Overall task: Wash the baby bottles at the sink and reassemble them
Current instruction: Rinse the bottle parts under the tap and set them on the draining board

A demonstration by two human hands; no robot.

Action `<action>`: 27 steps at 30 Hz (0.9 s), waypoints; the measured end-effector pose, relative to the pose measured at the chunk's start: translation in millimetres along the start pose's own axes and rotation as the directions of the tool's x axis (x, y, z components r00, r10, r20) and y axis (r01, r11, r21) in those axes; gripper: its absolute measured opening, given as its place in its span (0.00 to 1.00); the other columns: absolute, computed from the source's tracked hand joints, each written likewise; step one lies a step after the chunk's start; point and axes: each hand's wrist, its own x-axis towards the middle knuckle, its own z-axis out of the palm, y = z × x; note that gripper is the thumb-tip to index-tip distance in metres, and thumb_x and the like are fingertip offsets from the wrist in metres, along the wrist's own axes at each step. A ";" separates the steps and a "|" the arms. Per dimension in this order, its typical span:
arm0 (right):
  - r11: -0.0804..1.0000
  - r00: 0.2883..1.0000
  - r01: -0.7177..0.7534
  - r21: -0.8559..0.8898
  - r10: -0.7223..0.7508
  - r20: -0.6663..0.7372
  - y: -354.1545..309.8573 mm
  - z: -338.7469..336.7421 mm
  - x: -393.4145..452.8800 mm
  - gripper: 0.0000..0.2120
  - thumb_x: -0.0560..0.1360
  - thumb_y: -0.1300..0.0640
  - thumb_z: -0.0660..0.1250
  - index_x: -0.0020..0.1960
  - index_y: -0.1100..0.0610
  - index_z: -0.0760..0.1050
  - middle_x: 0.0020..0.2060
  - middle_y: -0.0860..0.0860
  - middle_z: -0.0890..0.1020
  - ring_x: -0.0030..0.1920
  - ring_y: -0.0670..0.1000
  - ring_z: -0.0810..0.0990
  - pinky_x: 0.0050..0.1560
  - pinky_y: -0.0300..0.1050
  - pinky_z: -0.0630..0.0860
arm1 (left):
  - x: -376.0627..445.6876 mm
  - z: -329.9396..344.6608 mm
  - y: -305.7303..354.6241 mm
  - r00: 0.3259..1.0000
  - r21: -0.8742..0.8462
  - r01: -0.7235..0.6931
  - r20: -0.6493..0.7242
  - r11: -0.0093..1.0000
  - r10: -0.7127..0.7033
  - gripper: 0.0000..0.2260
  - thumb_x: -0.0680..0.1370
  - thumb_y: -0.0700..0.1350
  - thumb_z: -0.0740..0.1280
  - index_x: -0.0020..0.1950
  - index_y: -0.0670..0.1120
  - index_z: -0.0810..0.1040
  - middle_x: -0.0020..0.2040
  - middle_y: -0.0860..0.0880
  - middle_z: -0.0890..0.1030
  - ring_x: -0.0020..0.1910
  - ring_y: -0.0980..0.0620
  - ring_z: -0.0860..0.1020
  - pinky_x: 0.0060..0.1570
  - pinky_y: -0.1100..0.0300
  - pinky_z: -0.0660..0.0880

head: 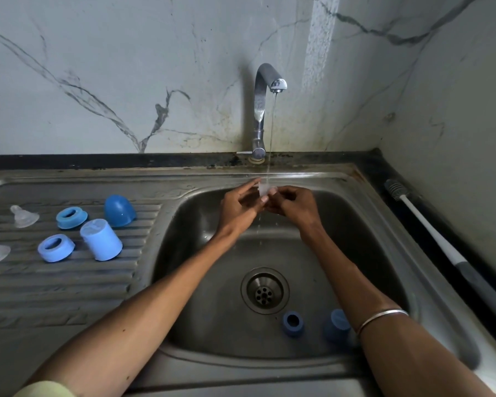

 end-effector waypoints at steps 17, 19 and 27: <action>0.996 0.996 -0.080 0.025 0.080 0.034 -3.6 -6.0 -2.5 0.08 0.78 0.60 0.67 0.55 0.59 0.81 0.48 0.55 0.85 0.48 0.51 0.85 0.53 0.48 0.82 | -3.6 4.3 11.1 0.989 -0.144 0.150 0.028 0.978 -0.148 0.12 0.77 0.39 0.73 0.60 0.40 0.82 0.50 0.45 0.86 0.48 0.48 0.85 0.44 0.61 0.82; 0.987 0.986 -0.131 0.088 0.121 0.114 -7.2 -7.9 -5.3 0.10 0.79 0.63 0.65 0.58 0.64 0.79 0.49 0.59 0.84 0.45 0.51 0.84 0.49 0.43 0.82 | -4.1 4.4 12.7 0.992 -0.133 0.127 0.010 0.983 -0.127 0.14 0.76 0.39 0.74 0.61 0.39 0.82 0.50 0.45 0.86 0.47 0.51 0.84 0.45 0.61 0.82; 0.998 0.988 -0.059 -0.016 0.061 0.141 -5.2 -8.7 -5.0 0.10 0.73 0.65 0.72 0.52 0.56 0.80 0.45 0.54 0.84 0.47 0.52 0.83 0.53 0.49 0.81 | -2.1 2.9 14.1 0.988 -0.161 0.123 -0.071 0.979 -0.136 0.12 0.73 0.40 0.77 0.56 0.41 0.84 0.44 0.45 0.86 0.41 0.55 0.82 0.47 0.59 0.81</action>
